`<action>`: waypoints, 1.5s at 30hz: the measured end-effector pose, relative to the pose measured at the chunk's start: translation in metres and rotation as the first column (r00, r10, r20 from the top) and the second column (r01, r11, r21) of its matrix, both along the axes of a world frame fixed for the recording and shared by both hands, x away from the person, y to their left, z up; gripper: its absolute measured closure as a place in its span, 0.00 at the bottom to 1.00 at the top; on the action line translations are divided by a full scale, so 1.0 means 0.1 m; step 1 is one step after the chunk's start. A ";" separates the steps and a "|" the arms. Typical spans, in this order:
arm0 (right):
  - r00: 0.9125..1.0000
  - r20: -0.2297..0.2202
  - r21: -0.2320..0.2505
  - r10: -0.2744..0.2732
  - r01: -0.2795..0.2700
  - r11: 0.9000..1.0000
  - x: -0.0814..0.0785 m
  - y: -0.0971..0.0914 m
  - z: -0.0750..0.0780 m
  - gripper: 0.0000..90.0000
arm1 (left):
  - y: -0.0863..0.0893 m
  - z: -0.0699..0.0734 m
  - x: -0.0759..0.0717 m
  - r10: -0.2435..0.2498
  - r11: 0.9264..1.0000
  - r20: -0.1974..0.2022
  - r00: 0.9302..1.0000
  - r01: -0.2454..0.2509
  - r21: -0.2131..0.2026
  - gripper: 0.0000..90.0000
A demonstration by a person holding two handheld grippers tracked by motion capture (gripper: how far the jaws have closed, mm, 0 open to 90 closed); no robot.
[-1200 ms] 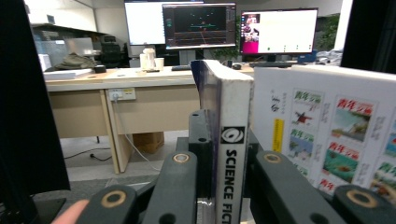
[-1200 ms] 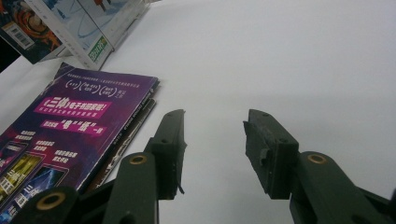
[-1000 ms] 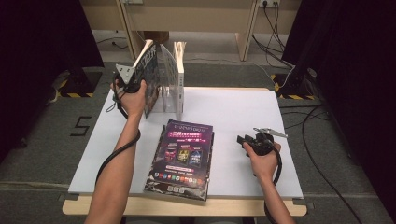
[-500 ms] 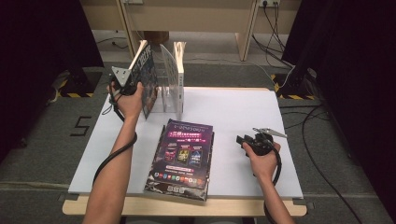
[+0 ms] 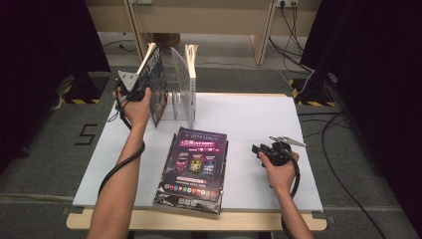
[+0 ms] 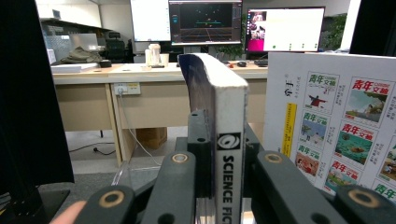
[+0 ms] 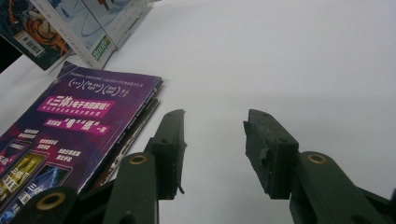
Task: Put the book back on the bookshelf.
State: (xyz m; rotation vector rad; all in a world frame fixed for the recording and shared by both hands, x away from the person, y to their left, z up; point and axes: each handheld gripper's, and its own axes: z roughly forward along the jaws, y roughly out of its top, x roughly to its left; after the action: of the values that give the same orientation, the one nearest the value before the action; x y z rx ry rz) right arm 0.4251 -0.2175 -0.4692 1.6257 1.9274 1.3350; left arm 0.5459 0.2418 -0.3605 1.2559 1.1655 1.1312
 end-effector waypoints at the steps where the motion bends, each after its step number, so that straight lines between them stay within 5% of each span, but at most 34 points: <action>1: 1.000 0.002 -0.003 0.002 -0.002 1.000 0.00 0.00 0.00 0.64 | 0.00 0.00 0.00 0.001 1.000 -0.001 1.000 -0.001 -0.003 0.91; 23: 1.000 -0.003 0.001 -0.008 0.008 1.000 -0.01 0.00 0.02 0.64 | 0.09 0.03 -0.06 -0.010 1.000 -0.045 0.999 0.010 -0.001 0.80; 37: 1.000 0.004 -0.009 -0.001 0.001 1.000 -0.01 0.00 0.03 0.64 | 0.12 0.04 -0.16 -0.030 0.999 -0.072 0.997 0.027 -0.040 0.68; 45: 1.000 0.001 -0.010 0.000 0.000 1.000 -0.01 0.03 0.02 0.64 | 0.16 0.07 -0.24 -0.075 0.996 -0.118 0.990 0.068 -0.063 0.58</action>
State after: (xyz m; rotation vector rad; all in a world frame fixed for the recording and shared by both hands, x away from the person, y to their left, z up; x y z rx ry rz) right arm 0.4238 -0.2146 -0.4668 1.6206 1.9304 1.3229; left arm 0.5222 0.2579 -0.3534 1.3250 1.2243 0.9722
